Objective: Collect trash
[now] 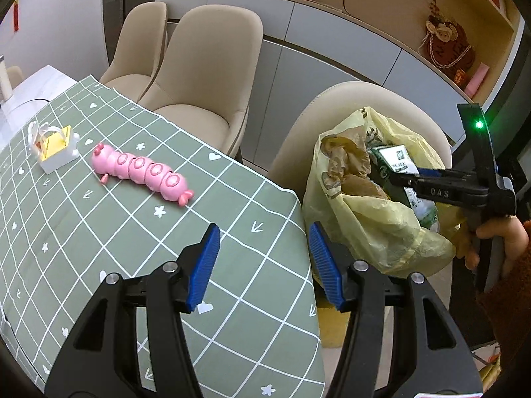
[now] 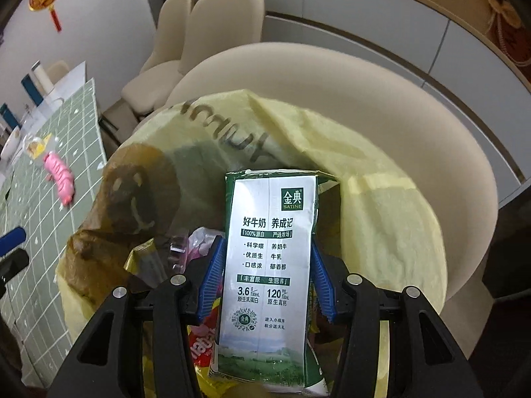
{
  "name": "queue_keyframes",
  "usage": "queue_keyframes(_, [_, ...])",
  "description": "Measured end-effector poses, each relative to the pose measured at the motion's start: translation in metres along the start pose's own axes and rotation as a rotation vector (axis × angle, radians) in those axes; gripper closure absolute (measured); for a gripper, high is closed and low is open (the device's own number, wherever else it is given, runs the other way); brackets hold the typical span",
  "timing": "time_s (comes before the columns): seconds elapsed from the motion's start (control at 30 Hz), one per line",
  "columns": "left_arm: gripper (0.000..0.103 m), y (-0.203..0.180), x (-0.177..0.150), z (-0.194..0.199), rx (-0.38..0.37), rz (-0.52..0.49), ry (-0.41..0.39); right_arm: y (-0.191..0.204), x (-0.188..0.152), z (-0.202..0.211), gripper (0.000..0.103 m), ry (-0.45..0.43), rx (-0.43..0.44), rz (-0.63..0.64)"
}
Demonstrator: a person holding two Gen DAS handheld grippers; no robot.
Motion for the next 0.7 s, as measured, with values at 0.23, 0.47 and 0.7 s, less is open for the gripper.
queue_keyframes(0.23, [0.038, 0.005, -0.018, 0.037, 0.045, 0.011, -0.077, 0.009, -0.023, 0.049, 0.049, -0.136, 0.037, -0.018])
queue_keyframes(0.47, [0.017, 0.01, -0.072, 0.087, 0.115, 0.007, -0.105, 0.042, -0.084, 0.123, 0.047, -0.279, 0.14, -0.051])
queue_keyframes(0.7, [0.017, 0.01, -0.122, 0.136, 0.197, 0.02, -0.116, 0.101, -0.165, 0.158, 0.047, -0.289, 0.212, -0.021])
Point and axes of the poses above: each gripper's, at about its wrist camera, not at the fingertips, and z roughly against the way its jaws point, y to its left, x to its top, the point moved 8 cm from there along -z, roughly the way its jaws point, and after that the axes turned 8 degrees about -z, right-handed, at the moved point
